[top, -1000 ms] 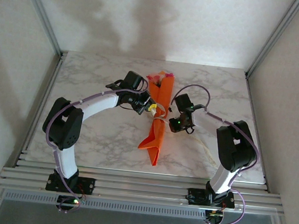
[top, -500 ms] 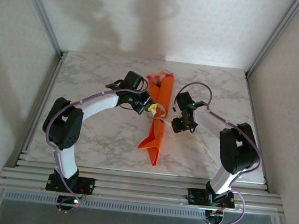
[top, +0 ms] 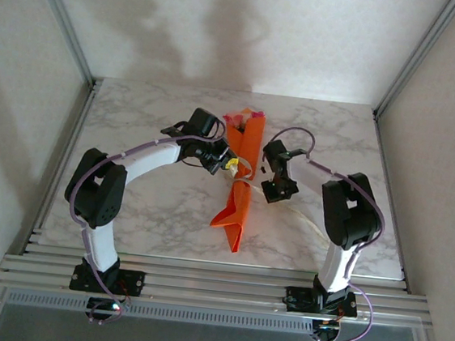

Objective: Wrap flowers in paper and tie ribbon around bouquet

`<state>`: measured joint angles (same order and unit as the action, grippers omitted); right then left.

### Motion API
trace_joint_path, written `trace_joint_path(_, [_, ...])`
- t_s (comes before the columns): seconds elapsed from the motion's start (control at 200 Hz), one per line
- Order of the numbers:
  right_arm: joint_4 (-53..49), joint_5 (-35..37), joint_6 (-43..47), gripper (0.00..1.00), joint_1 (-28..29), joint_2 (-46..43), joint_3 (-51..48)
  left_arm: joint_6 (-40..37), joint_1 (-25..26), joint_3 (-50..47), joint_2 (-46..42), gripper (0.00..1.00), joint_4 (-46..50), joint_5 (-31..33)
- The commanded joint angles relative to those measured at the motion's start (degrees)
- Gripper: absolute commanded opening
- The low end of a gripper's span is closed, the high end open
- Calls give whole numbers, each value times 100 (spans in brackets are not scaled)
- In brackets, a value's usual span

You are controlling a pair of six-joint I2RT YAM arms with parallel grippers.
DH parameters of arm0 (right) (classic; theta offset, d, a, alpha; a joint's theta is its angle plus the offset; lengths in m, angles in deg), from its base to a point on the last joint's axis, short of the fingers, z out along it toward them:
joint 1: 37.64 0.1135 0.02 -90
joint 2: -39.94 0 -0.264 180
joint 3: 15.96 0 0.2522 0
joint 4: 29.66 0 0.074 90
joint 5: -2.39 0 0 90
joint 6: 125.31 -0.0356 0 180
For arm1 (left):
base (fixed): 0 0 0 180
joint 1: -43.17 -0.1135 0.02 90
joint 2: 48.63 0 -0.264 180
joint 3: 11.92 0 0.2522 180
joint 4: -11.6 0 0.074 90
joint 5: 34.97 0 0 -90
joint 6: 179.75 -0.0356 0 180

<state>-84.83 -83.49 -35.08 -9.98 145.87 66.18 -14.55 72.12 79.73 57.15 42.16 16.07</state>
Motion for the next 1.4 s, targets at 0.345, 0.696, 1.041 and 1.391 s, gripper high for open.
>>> trace_joint_path(0.345, [788,-1916,-383,0,386,-2085,-360,65,23,126,-24,0,-32,38])
trace_joint_path(0.696, [761,-2077,-2027,0,373,-778,473,99,23,157,-65,0,-61,49])
trace_joint_path(1.041, [181,-1775,-2764,0,320,21,1410,127,31,126,-184,0,-58,36])
trace_joint_path(1.391, [-34,-1080,-3186,0,-286,-637,1072,135,32,32,-242,0,-78,38])
